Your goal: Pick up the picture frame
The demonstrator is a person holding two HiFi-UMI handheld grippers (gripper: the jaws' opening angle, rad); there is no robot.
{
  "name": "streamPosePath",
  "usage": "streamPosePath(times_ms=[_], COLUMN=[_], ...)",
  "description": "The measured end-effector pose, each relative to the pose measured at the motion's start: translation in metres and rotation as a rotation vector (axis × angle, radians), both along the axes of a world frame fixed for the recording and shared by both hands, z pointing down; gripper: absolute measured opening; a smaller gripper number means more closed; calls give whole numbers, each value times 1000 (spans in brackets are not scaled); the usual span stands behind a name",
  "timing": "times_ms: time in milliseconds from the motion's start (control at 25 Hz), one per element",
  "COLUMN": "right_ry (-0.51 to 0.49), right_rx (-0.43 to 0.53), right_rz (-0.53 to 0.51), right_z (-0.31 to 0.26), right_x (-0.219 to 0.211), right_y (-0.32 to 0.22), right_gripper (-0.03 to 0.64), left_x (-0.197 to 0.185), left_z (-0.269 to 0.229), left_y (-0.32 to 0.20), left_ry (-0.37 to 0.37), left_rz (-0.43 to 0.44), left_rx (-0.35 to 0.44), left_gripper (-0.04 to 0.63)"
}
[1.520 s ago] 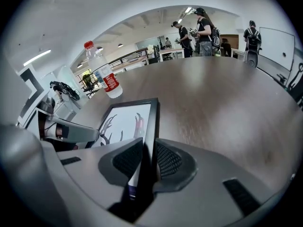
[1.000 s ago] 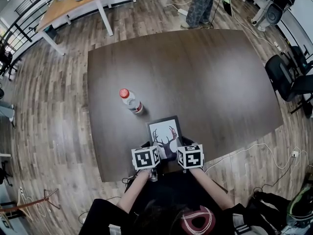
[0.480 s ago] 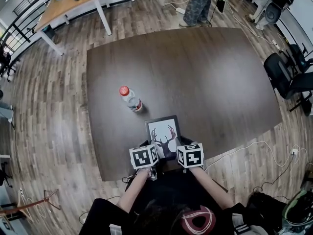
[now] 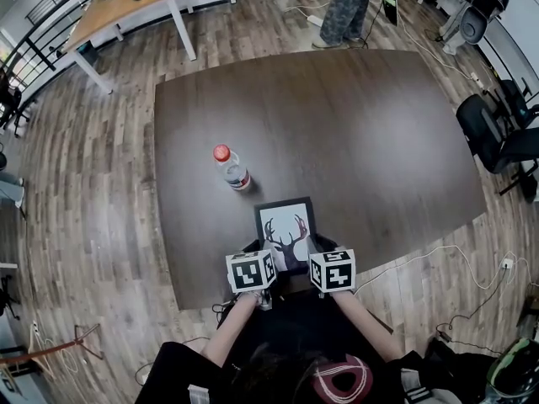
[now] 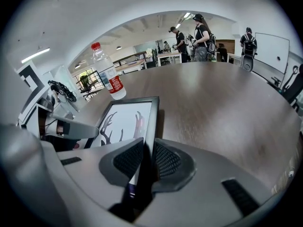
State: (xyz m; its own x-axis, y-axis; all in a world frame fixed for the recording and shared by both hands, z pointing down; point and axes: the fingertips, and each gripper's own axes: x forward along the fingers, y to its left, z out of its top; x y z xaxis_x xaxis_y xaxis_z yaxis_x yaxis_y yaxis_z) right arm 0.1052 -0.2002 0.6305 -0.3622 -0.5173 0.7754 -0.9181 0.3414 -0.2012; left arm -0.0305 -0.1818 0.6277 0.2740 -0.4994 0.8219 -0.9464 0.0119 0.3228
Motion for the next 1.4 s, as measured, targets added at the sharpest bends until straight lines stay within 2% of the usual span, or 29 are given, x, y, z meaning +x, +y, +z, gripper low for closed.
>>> streamPosePath(times_ms=[320,720,1400], right_ry=[-7,-25,-75], right_rx=[63,156,358], right_rz=[14,38,56], right_z=[-20,-47,-121], right_x=[2,4,-3], right_y=[-4,-10,-28], right_gripper=[78,77,74], left_x=[1,3,-5], left_z=[-23,-51,-120], left_y=[-5,-14,-31], left_ry=[3,-28,-32], left_rz=[27,55,11], left_rx=[68,176,371], left_gripper=[78,78,78])
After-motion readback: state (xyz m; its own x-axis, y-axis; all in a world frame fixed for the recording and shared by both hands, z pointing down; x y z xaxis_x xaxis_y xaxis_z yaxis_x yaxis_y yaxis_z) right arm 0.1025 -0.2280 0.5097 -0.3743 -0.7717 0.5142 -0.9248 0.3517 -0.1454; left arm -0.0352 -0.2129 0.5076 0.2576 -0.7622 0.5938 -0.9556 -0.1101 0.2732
